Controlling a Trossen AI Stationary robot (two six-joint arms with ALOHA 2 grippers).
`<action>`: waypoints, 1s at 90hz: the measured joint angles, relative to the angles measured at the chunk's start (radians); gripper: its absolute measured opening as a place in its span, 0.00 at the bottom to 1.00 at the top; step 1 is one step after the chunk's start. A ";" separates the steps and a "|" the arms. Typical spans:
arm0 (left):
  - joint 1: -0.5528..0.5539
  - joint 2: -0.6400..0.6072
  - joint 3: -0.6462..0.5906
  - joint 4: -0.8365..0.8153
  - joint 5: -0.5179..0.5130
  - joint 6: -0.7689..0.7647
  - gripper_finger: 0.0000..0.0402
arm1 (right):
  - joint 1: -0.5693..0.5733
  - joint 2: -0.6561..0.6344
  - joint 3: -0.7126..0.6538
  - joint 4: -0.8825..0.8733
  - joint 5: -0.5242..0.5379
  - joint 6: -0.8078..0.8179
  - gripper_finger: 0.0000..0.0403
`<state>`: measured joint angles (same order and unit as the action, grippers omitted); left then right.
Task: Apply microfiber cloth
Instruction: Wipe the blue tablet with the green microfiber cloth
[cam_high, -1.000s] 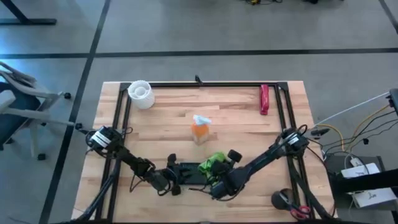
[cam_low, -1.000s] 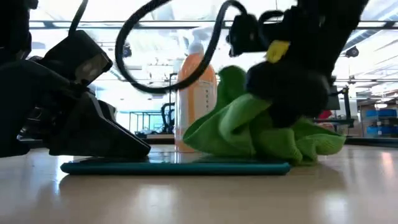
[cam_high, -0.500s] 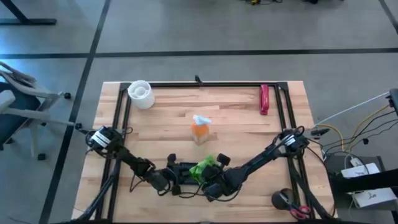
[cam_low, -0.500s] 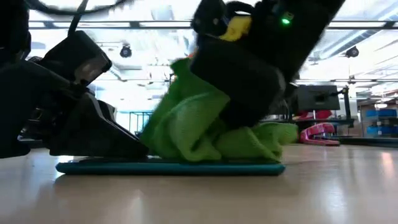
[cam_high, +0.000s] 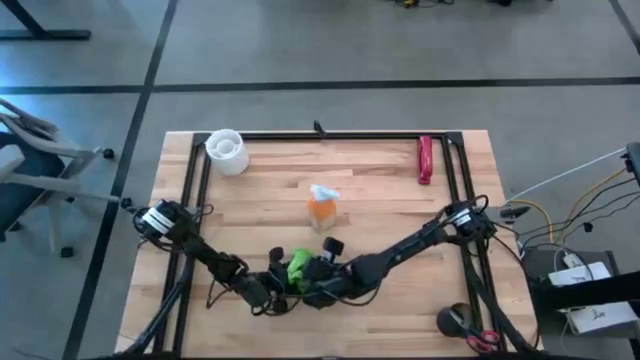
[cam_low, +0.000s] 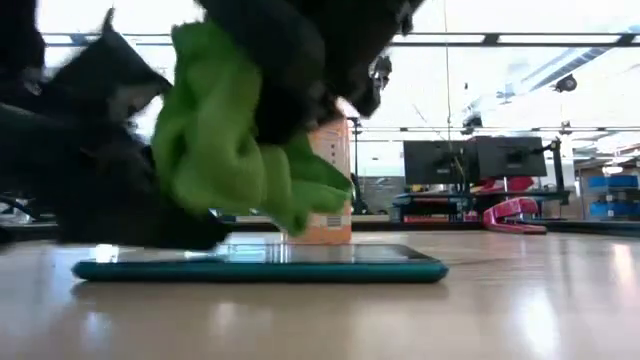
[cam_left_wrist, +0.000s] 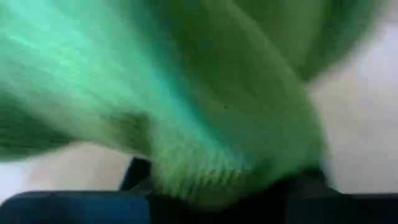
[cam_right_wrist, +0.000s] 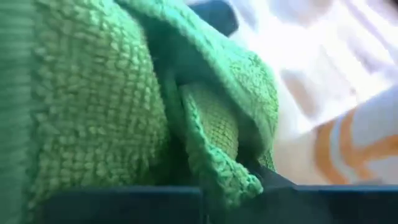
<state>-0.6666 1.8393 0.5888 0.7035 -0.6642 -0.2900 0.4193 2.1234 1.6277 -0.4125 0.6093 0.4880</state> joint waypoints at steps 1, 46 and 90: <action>-0.002 -0.015 0.000 -0.012 0.001 0.001 0.24 | 0.000 -0.003 0.001 0.001 0.000 -0.004 0.00; -0.130 -0.267 -0.033 -0.523 -0.003 -0.423 0.24 | 0.013 0.012 -0.011 -0.115 -0.098 0.037 0.00; -0.117 0.009 -0.023 -0.397 -0.121 -0.457 0.24 | -0.082 0.124 -0.010 0.008 -0.164 0.007 0.00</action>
<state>-0.7835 1.8485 0.5653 0.3061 -0.7848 -0.7471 0.3369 2.2475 1.6180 -0.4045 0.4448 0.4954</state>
